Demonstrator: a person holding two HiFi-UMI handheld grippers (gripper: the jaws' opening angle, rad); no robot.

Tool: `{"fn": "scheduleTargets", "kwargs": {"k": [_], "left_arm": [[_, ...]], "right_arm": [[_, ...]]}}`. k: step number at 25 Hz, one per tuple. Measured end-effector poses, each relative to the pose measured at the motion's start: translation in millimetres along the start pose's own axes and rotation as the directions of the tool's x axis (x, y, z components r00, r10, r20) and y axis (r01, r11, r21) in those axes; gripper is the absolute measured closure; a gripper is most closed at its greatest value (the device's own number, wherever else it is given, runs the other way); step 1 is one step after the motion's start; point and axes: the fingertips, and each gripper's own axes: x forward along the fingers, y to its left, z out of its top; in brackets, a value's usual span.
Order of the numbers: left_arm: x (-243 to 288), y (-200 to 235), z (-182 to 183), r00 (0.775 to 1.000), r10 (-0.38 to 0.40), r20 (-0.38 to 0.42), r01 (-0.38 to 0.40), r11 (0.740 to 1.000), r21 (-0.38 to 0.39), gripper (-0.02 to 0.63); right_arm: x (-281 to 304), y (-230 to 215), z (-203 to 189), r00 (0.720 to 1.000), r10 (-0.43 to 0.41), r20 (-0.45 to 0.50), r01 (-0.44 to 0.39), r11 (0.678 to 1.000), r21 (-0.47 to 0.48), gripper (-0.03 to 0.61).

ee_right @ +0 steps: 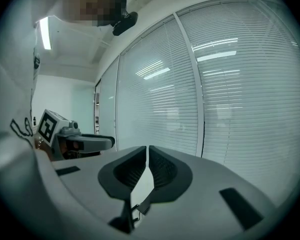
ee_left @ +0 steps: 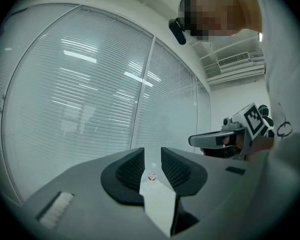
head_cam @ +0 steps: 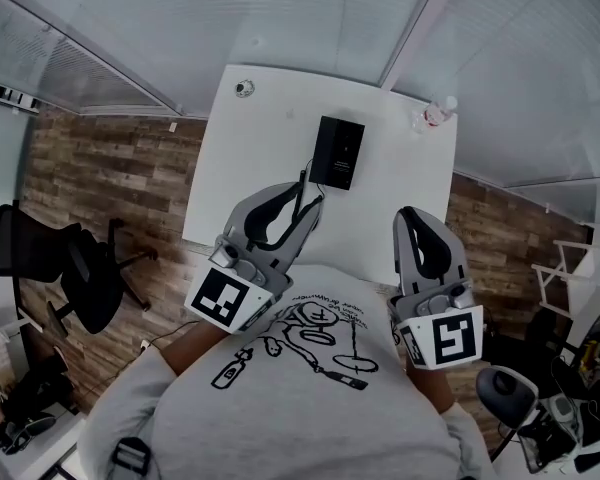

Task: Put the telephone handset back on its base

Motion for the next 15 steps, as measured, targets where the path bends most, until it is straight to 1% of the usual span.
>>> {"fn": "scheduleTargets", "kwargs": {"k": [5, 15], "left_arm": [[12.2, -3.8, -2.1, 1.000, -0.004, -0.010, 0.004, 1.000, -0.010, 0.511], [15.3, -13.3, -2.4, 1.000, -0.009, -0.020, 0.009, 1.000, -0.015, 0.511]], "right_arm": [[-0.4, -10.6, -3.5, 1.000, 0.001, -0.010, -0.001, 1.000, 0.009, 0.566], [-10.1, -16.2, -3.0, 1.000, -0.007, -0.010, 0.007, 1.000, 0.013, 0.566]]}}
